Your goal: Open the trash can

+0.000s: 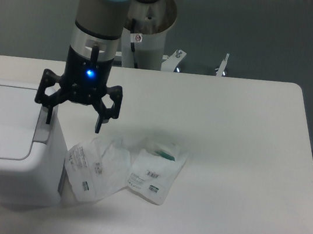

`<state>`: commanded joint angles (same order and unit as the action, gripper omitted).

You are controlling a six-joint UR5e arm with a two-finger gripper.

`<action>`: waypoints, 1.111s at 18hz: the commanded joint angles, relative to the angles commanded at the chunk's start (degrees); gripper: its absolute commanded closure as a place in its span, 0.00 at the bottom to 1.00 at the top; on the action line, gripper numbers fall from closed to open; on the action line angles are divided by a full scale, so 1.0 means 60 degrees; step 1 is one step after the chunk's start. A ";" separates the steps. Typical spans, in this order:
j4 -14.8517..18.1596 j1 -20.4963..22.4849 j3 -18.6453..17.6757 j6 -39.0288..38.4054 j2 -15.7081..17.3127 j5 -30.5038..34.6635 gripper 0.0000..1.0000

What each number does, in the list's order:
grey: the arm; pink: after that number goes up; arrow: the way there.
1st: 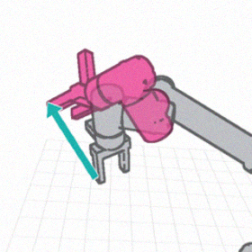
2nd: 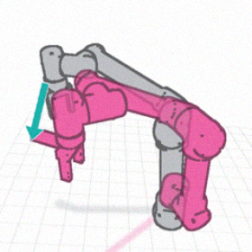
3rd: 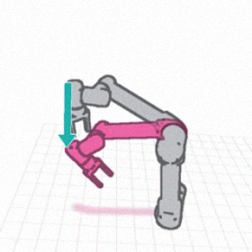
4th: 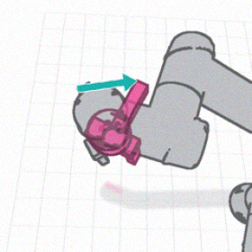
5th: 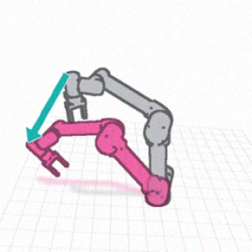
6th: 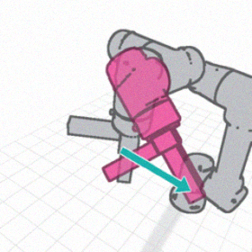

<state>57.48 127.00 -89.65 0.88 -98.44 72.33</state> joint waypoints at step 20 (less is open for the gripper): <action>-0.0029 0.0000 0.0015 0.0029 -0.0132 0.0000 0.00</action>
<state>57.30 127.00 -89.56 1.05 -99.23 72.33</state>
